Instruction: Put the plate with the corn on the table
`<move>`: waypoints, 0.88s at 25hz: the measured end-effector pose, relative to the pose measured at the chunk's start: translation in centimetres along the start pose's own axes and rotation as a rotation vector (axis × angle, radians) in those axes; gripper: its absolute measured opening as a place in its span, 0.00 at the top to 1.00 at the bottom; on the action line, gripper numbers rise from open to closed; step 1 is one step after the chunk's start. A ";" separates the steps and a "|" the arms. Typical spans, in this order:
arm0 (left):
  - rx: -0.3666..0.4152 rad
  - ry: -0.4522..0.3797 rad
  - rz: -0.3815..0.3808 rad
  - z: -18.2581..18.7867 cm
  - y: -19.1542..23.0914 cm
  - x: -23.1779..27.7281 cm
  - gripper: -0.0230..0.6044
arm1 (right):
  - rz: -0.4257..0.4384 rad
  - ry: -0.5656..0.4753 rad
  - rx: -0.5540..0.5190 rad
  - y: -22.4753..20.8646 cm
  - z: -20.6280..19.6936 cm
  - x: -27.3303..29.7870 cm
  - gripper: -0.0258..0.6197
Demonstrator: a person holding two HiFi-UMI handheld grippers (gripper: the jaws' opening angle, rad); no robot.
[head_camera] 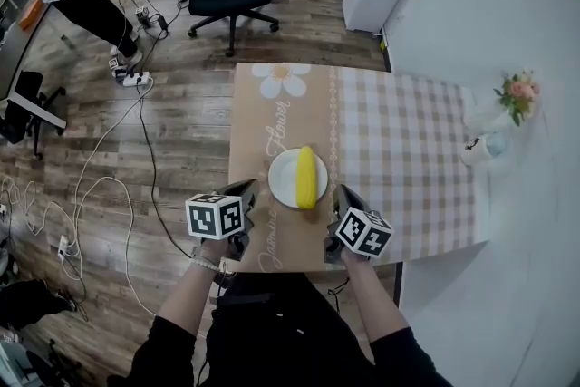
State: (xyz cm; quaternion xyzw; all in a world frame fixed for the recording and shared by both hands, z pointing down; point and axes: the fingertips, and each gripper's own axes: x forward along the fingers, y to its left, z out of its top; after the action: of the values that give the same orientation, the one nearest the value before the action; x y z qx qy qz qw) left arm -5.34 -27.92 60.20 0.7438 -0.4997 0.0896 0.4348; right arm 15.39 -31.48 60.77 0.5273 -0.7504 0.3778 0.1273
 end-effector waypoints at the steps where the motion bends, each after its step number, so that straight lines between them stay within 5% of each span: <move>1: 0.024 -0.016 0.001 0.4 -0.3 -0.4 0.94 | 0.006 -0.014 -0.016 0.3 0.4 -0.3 0.89; 10: 0.389 -0.151 0.035 4.7 -5.0 -4.6 0.94 | 0.104 -0.090 -0.206 5.5 3.5 -3.2 0.89; 17: 0.578 -0.219 0.072 6.4 -7.8 -8.2 0.94 | 0.172 -0.175 -0.377 10.4 6.2 -6.3 0.89; 22: 0.634 -0.288 0.068 7.7 -9.7 -10.7 0.94 | 0.186 -0.248 -0.468 12.2 8.1 -8.6 0.89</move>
State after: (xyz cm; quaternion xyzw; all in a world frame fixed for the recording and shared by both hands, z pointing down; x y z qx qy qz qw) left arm -4.86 -25.27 44.01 0.8299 -0.5276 0.1490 0.1039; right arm 9.80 -29.25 44.84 0.4546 -0.8722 0.1368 0.1176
